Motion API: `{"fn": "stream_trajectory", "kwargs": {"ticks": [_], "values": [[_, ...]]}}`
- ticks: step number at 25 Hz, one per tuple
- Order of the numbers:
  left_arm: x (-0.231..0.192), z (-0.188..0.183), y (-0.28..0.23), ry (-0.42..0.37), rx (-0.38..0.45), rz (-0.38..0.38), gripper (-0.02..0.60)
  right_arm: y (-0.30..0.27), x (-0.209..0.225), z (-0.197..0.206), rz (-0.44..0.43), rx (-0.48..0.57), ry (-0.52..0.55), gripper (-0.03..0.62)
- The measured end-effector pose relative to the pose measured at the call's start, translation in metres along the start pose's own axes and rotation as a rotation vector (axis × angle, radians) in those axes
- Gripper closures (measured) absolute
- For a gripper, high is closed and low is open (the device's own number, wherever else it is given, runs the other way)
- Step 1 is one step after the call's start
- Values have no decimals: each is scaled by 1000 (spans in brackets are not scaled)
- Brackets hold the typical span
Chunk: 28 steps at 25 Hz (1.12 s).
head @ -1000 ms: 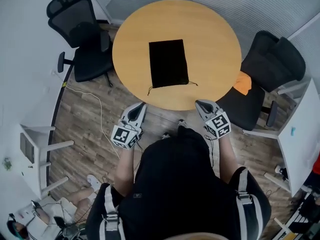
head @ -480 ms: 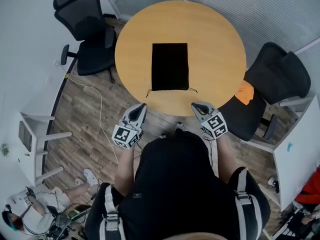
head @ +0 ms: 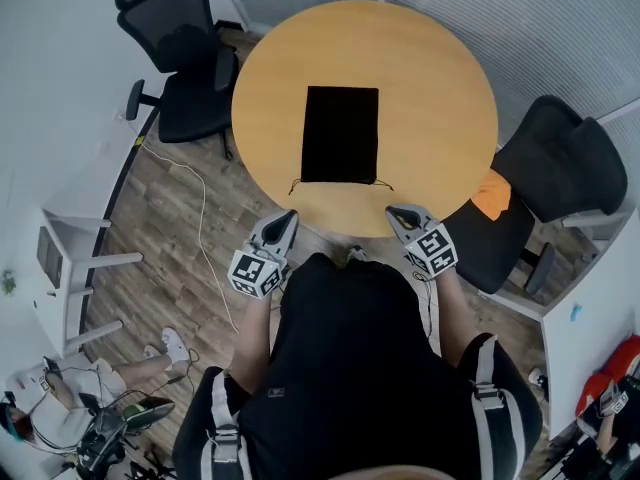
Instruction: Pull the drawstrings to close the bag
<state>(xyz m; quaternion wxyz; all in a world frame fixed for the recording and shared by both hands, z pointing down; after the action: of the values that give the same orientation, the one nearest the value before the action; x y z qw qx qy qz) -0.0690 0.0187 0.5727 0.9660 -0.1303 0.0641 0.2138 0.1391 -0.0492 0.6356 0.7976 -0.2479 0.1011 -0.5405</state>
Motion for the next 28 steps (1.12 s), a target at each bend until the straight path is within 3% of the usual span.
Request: {"fn": "stream_trajectory", "kwargs": {"ticks": [9,17,28], "values": [[-11,5,-2,-2,-8,-92,565,0,10,4,-10,-12,4,537],[-17,25,-7,29,-48,-78,563,-4,13,18,14,-60,-16,537],[-55,94,-34,-88,-269,-83,563,-36,45,59,98,-150,-68,484]]}}
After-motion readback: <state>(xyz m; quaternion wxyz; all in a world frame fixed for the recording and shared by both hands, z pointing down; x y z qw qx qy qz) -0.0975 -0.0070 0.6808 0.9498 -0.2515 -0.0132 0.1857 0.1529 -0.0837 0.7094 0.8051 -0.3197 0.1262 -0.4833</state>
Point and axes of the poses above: the fingertips, and each gripper's own axes: y backward along the fingers, x to its right, z out of its underside, the point moved 1 cm from there along y, backward along the fingers, and after that the axes turned 1 degree about x, right-handed, at the moved point
